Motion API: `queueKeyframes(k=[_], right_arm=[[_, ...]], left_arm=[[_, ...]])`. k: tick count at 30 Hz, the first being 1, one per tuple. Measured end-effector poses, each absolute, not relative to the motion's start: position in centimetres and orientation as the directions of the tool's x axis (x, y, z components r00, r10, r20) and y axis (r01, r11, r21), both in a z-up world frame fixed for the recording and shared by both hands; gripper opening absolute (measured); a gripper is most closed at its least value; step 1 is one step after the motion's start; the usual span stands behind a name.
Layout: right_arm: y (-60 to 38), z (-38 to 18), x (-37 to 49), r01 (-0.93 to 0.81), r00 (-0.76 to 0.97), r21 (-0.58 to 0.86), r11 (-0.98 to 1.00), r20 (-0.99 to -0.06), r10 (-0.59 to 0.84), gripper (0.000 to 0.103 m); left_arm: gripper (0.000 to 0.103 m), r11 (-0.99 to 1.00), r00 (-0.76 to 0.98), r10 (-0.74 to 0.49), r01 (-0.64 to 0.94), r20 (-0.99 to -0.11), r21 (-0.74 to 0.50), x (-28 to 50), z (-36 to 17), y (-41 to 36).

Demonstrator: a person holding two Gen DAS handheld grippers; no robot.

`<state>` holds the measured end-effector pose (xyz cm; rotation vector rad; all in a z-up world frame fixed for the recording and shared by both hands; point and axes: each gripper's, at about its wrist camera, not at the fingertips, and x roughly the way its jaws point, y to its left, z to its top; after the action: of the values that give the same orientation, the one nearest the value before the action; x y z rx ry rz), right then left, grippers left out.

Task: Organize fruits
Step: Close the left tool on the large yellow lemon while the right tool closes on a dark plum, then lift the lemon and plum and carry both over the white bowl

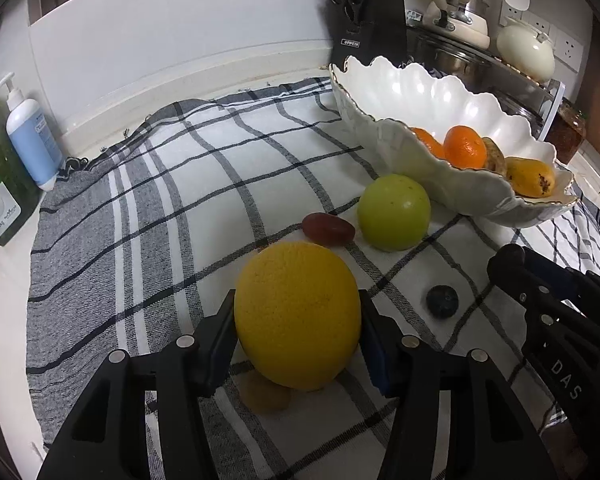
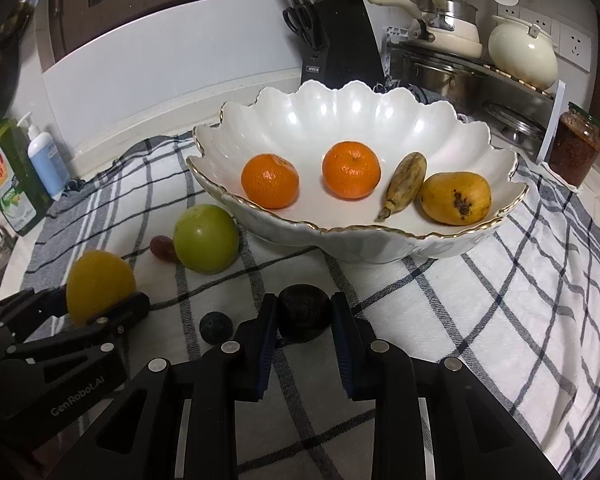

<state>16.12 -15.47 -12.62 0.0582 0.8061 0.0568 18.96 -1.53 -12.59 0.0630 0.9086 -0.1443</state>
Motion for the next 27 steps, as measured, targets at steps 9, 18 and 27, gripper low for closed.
queueKeyframes(k=[9,18,27], right_arm=[[-15.7,-11.1,14.9,-0.029,0.712,0.086,0.996,-0.698,0.081,0.028],[-16.3,-8.6,13.5,-0.028,0.744,0.094,0.995,-0.663,0.083,0.028],[-18.5,-5.9,13.6,0.013,0.778,0.09,0.996,-0.627,0.047,0.028]], left_arm=[[0.054,0.987,0.635,-0.109,0.16,-0.765,-0.007,17.9,-10.6,-1.7],[0.054,0.982,0.663,-0.138,0.187,-0.735,-0.016,17.6,-8.1,-2.5],[0.054,0.972,0.69,-0.181,0.233,-0.701,-0.022,18.8,-5.4,-4.8]])
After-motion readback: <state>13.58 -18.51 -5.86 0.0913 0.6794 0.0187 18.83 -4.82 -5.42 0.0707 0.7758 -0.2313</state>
